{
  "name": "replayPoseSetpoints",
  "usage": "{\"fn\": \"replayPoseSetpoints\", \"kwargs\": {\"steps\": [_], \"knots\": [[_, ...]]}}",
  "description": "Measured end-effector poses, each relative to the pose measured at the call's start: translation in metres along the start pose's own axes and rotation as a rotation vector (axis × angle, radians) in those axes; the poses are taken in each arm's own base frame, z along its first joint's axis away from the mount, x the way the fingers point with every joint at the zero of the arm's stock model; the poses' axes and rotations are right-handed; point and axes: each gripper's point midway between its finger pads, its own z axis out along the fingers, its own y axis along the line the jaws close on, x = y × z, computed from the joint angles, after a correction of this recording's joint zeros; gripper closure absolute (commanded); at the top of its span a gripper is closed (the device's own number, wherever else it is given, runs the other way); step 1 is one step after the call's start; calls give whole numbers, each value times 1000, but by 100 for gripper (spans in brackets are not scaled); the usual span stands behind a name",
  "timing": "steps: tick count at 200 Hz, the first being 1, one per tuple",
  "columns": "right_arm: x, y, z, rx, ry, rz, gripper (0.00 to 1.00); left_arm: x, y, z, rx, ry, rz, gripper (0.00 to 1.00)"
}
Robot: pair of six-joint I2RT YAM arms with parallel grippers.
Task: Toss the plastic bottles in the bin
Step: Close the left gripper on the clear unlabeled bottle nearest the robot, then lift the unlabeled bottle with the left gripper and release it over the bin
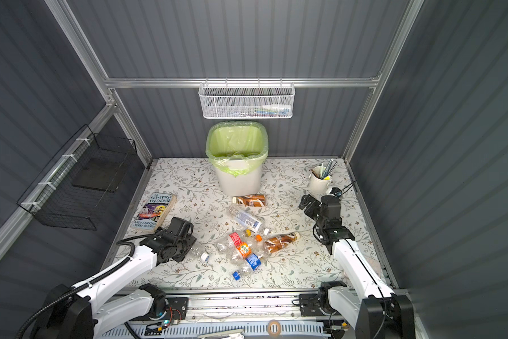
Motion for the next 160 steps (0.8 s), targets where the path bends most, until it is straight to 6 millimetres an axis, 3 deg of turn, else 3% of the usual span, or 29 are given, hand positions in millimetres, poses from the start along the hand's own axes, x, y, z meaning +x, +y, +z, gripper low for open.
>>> {"fn": "replayPoseSetpoints", "kwargs": {"steps": [21, 39, 63, 93, 140, 160], "knots": [[-4, -2, -2, 3, -15, 6, 1, -25, -30, -27, 99, -96, 52, 43], [-7, -7, -5, 10, -26, 15, 1, -52, -65, -63, 204, -213, 110, 41], [-3, -14, -8, 12, -27, 38, 1, -89, -115, -114, 330, -384, 207, 40], [-1, -18, -14, 12, -31, 55, 1, -121, -185, -168, 462, -555, 340, 40], [-13, -13, -28, -18, -79, 63, 1, -145, -319, -226, 704, -715, 504, 39], [-9, -14, -29, -22, -72, 70, 1, -143, -380, -230, 800, -705, 563, 24]]}}
